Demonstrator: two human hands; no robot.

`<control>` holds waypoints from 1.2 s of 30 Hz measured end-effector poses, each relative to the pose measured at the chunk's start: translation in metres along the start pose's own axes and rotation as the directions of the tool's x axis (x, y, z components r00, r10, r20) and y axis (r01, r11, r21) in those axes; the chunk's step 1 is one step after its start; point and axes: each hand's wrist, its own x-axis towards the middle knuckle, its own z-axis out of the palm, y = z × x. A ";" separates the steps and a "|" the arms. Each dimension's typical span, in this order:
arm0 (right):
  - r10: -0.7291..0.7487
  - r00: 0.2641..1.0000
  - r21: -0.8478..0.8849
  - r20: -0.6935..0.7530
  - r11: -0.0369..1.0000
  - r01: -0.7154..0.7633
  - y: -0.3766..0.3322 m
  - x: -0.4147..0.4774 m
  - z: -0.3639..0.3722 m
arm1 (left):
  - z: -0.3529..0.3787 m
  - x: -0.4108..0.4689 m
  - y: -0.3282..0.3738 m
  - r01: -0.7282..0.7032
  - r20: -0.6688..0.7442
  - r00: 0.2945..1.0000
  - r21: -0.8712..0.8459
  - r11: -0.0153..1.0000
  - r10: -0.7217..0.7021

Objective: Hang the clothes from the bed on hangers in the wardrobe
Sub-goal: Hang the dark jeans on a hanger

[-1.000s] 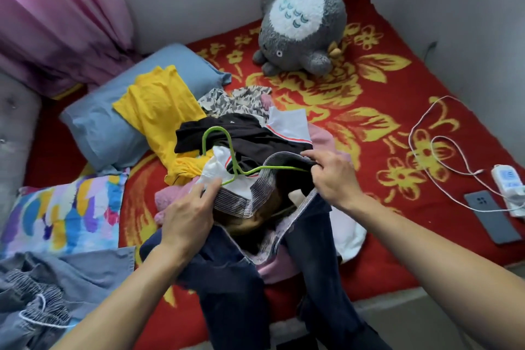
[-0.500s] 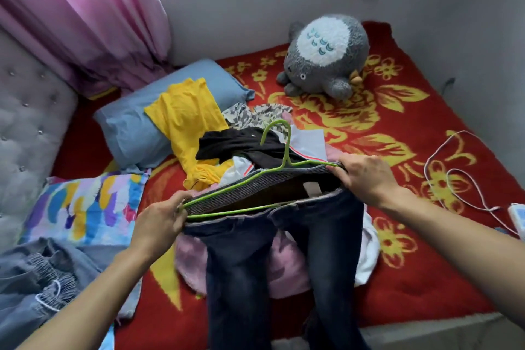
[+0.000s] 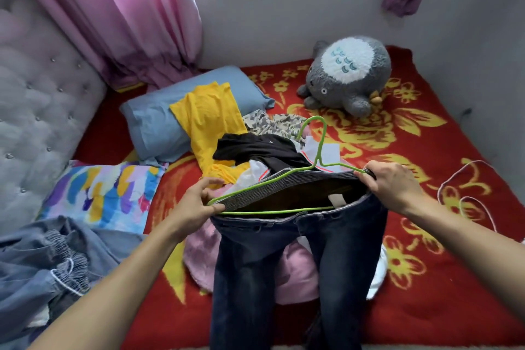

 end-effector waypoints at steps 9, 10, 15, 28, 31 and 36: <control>-0.157 0.985 -0.121 0.070 0.979 0.165 -0.008 -0.024 0.032 | 0.054 -0.001 -0.069 0.191 -0.121 0.982 0.625 0.757 -0.148; -0.158 0.982 -0.078 0.104 0.983 0.166 -0.008 -0.028 0.038 | 0.059 -0.002 -0.076 0.195 -0.125 0.981 0.645 0.739 -0.149; -0.176 0.970 -0.083 0.165 0.978 0.191 0.004 -0.048 0.060 | 0.066 -0.005 -0.091 0.149 -0.055 0.989 0.470 0.870 -0.140; -0.010 0.990 -0.018 0.140 1.000 0.012 0.041 -0.033 0.061 | 0.077 -0.008 -0.029 0.256 0.089 0.966 -0.476 0.841 -0.244; -0.025 0.990 0.000 0.135 1.000 0.025 0.042 -0.031 0.057 | 0.068 -0.004 -0.029 0.291 0.174 0.956 -0.489 0.822 -0.235; -0.166 0.985 -0.036 0.050 0.985 0.168 0.043 -0.029 0.056 | 0.053 0.002 -0.033 0.298 0.166 0.948 -0.166 0.940 -0.271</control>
